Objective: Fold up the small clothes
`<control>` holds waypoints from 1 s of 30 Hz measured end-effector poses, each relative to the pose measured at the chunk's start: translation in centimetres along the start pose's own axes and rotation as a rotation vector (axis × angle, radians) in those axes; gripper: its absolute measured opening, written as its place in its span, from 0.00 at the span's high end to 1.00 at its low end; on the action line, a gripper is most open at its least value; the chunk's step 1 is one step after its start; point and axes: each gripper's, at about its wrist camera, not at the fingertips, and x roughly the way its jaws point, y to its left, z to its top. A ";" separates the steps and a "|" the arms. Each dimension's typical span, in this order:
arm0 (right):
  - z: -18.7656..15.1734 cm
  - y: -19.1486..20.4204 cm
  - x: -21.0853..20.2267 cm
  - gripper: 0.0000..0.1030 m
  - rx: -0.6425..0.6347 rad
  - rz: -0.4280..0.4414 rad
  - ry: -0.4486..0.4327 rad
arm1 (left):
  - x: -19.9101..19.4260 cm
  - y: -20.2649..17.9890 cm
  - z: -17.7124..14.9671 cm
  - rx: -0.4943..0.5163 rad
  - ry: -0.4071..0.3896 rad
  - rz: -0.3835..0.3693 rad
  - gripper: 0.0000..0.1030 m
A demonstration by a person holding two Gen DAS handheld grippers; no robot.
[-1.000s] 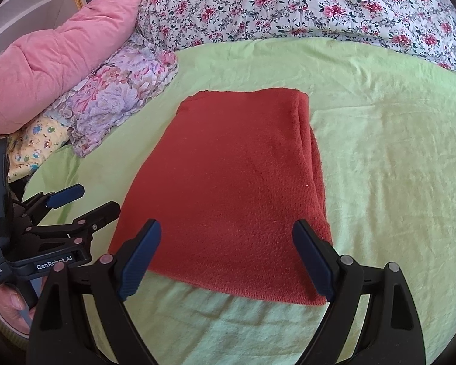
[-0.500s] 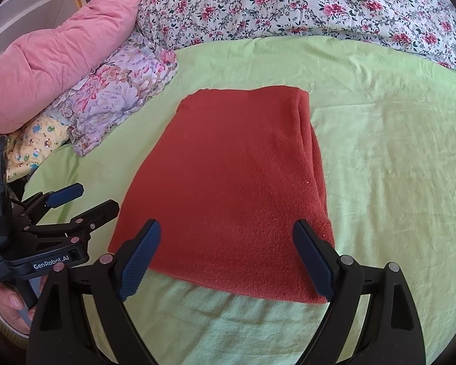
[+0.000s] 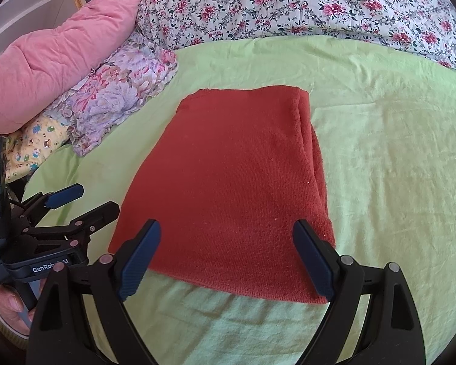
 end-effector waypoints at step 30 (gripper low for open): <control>0.4 0.4 -0.4 0.14 -0.002 0.001 -0.009 | -0.1 -0.1 0.1 0.006 -0.003 -0.006 0.13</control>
